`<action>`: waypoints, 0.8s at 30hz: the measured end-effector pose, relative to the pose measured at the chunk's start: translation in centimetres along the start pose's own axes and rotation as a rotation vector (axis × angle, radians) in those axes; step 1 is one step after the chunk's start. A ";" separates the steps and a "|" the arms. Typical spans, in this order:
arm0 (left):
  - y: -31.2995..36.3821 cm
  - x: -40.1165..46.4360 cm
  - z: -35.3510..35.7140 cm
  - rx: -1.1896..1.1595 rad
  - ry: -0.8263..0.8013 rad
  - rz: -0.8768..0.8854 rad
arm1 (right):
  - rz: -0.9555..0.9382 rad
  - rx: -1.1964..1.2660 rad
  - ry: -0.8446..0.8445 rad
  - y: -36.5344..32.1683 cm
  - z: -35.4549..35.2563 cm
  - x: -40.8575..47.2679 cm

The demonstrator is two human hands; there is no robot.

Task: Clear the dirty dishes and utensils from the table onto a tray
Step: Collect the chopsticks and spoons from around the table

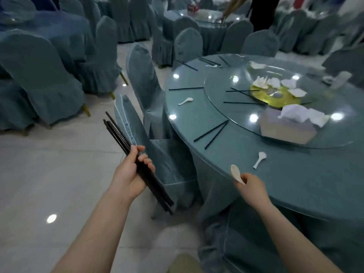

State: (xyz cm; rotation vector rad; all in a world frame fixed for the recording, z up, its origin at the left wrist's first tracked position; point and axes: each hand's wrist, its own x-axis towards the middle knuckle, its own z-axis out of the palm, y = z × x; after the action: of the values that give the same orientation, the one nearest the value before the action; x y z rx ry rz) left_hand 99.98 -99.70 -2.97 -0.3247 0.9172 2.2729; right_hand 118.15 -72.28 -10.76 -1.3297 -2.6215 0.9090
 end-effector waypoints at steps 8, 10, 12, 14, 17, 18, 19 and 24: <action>-1.9 13.8 5.6 0.216 -0.074 -0.182 | 0.335 0.131 0.098 3.3 -0.8 9.0; -2.9 17.3 7.5 0.275 -0.062 -0.220 | 0.404 0.193 0.120 4.0 -1.1 11.7; -4.0 20.7 9.2 0.360 -0.032 -0.244 | 0.469 0.256 0.151 4.7 -1.5 13.9; -5.6 24.0 10.5 0.459 -0.015 -0.260 | 0.502 0.321 0.213 5.6 -1.9 15.8; -7.9 28.1 11.6 0.640 0.001 -0.275 | 0.570 0.378 0.318 6.3 -2.4 17.4; -8.6 29.2 11.9 0.720 0.004 -0.280 | 0.605 0.405 0.328 6.5 -2.4 17.7; -9.3 30.2 12.2 0.810 0.002 -0.281 | 0.640 0.434 0.334 6.6 -2.3 17.9; -12.9 35.0 14.5 1.280 -0.108 -0.188 | 0.759 0.403 0.346 7.8 -1.8 19.2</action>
State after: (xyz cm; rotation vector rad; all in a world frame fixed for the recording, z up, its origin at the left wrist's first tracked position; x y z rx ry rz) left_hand 82.29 -65.83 -14.85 0.2744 1.9199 1.1487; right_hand 112.29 -53.36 -17.29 -2.1335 -1.5568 1.0629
